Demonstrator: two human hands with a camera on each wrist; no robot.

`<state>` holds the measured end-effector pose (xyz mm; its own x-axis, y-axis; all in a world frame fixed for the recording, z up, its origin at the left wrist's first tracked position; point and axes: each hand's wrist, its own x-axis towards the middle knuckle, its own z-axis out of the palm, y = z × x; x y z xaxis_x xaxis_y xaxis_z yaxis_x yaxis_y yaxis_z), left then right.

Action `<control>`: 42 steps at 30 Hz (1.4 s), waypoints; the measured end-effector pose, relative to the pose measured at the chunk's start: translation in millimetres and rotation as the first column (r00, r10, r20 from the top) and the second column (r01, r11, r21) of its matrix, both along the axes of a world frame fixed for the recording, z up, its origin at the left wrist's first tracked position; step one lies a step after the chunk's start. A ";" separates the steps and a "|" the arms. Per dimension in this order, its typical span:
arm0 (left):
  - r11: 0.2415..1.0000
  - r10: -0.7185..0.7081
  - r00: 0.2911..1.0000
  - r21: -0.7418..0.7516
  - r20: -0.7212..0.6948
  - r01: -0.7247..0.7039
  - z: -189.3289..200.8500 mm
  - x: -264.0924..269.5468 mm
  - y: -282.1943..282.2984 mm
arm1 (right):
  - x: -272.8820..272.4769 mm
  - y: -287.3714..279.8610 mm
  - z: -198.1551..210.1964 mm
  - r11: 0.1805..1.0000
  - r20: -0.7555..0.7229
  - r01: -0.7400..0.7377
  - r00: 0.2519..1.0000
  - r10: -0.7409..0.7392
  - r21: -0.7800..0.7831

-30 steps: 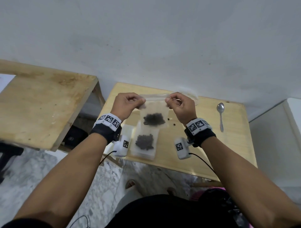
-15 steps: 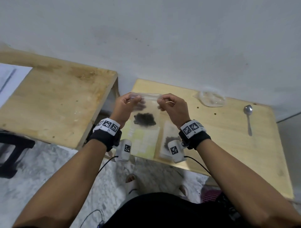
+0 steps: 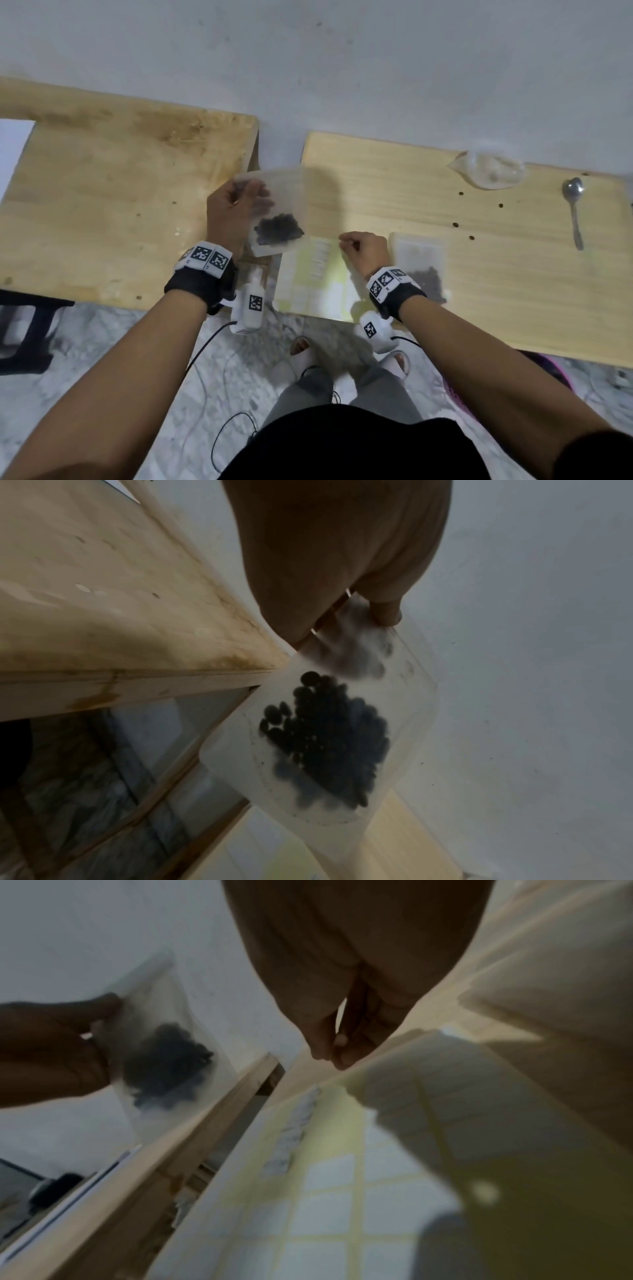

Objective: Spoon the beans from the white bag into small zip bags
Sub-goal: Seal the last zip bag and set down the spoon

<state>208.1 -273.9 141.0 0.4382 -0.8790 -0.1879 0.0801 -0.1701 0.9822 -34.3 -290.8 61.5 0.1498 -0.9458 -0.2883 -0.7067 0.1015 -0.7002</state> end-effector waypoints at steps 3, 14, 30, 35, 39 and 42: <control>0.999 0.012 1.000 0.031 0.005 -0.012 -3.1 6.1 -3.0 | 11.7 -2.5 -8.7 1.000 -0.060 -0.001 0.998 0.002 0.018; 0.996 -0.012 1.000 0.090 -0.009 0.013 -13.4 14.6 -12.3 | 33.6 -6.6 -11.5 0.999 -0.126 0.014 0.992 -0.010 0.030; 0.994 -0.076 0.997 0.083 0.000 0.076 -15.2 10.4 -11.1 | 24.0 -15.2 6.1 0.989 0.011 0.131 0.991 -0.131 -0.065; 0.986 -0.135 0.991 0.092 -0.015 0.135 -6.7 -5.8 -19.1 | 13.5 -33.2 33.2 0.956 0.206 0.239 0.957 -0.203 -0.171; 0.982 -0.168 0.981 0.074 -0.095 0.175 9.8 -32.2 -24.2 | 8.3 -44.3 68.2 0.945 0.366 0.214 0.923 -0.114 -0.246; 0.976 -0.213 0.972 0.022 -0.098 0.216 23.3 -53.2 -28.7 | 1.5 -45.0 89.8 0.943 0.376 0.157 0.926 -0.037 -0.295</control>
<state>154.9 -302.6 164.3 0.2192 -0.9434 -0.2488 0.1304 -0.2244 0.9657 -32.8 -335.9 151.3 0.0893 -0.9926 0.0820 -0.3979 -0.1110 -0.9107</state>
